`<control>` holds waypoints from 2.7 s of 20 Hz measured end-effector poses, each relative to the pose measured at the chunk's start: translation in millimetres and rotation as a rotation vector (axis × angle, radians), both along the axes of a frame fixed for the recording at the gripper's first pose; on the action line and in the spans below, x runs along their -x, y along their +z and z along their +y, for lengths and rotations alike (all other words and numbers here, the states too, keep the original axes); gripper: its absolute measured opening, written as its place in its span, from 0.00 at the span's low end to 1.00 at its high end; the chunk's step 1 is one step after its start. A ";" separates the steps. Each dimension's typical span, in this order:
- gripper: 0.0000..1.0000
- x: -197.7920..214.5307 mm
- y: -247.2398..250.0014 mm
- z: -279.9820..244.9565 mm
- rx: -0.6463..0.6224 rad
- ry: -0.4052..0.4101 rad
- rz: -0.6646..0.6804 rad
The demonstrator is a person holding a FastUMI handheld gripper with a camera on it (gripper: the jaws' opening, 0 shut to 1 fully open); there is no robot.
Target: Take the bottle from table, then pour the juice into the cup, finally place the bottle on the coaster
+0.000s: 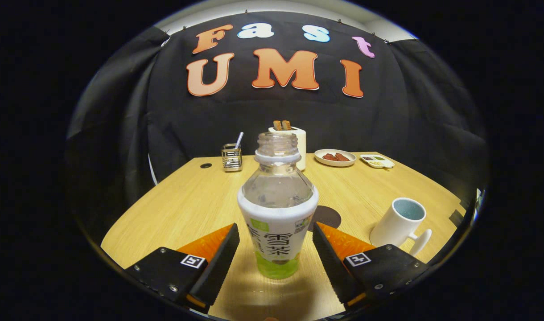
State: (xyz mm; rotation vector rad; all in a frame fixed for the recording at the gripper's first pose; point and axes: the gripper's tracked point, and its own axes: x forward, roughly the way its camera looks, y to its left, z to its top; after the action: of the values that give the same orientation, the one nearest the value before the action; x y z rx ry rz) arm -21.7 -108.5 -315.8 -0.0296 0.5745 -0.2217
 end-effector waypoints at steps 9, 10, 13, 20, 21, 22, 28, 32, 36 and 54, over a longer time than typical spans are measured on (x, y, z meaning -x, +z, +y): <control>0.57 -4.7 -4.2 1.9 -0.032 -0.010 -0.005; 0.55 -4.6 -1.0 1.4 -0.036 -0.017 -0.007; 0.55 -7.0 18.9 0.1 -0.067 -0.046 -0.049; 0.54 -24.2 66.4 -5.0 -0.236 -0.111 -0.170; 0.54 -26.4 70.2 -7.1 -0.266 -0.122 -0.183; 0.54 -26.6 72.4 -9.6 -0.297 -0.134 -0.193; 0.55 -37.2 84.6 -26.2 -0.480 -0.214 -0.249; 0.54 -41.1 90.9 -36.8 -0.629 -0.268 -0.308; 0.54 -43.3 92.9 -47.4 -0.774 -0.316 -0.360; 0.54 -52.6 78.3 -83.0 -1.207 -0.545 -0.469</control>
State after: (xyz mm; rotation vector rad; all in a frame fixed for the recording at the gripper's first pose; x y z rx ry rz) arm 30.9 -191.5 -237.4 1.3280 0.1617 -0.3656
